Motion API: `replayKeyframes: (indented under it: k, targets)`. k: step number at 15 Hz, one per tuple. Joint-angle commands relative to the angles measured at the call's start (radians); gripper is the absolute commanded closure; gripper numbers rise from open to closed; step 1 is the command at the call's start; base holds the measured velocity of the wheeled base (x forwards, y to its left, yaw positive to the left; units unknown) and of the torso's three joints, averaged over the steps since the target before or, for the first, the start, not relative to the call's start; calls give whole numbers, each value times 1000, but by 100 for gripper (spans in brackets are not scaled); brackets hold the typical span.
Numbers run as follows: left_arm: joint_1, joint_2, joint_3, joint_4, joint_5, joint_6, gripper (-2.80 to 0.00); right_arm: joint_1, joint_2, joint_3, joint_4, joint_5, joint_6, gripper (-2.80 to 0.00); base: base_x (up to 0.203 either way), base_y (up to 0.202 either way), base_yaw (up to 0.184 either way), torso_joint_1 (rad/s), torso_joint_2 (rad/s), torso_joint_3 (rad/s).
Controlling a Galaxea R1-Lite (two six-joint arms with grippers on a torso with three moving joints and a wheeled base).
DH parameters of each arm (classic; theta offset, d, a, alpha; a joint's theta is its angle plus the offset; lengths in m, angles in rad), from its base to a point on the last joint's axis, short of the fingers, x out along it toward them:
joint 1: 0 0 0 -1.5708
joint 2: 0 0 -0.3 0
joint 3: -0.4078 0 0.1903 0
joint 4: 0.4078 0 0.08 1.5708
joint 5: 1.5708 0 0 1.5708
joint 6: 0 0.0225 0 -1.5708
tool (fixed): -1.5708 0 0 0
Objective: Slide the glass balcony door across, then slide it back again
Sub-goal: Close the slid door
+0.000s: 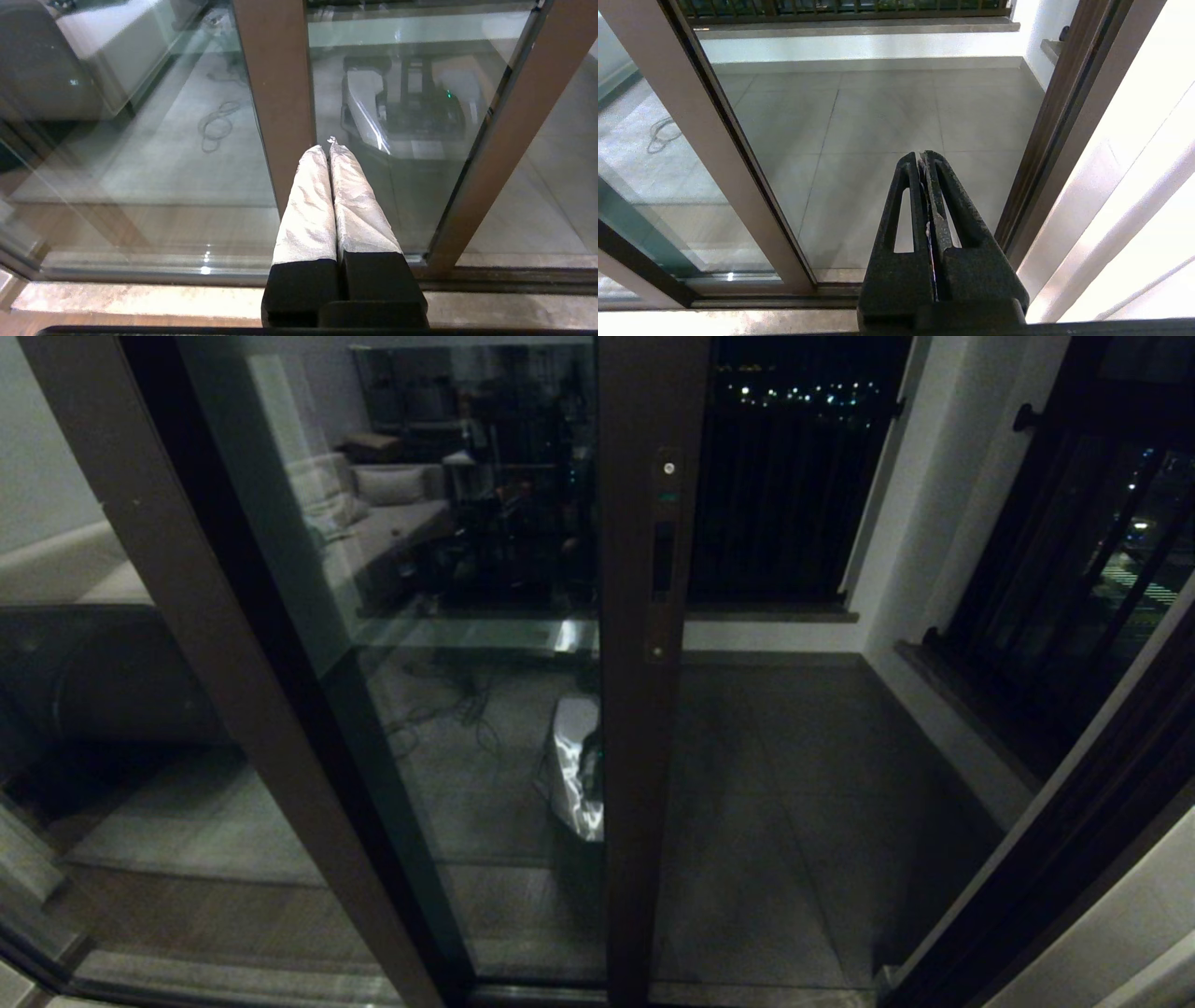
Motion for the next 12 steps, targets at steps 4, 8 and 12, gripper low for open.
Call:
replayKeyframes:
  k: [4,8,12]
  targets:
    - [0,-2,12,-6,19,-73,0,0,1,2,0,0,-1,0,0,0,0,0,0,0]
    - [0,-2,12,-6,19,-73,0,0,1,0,1,23,-52,0,0,0,0,0,0,0]
    - [0,-2,12,-6,19,-73,0,-1,1,2,-6,43,-159,0,0,0,0,0,0,0]
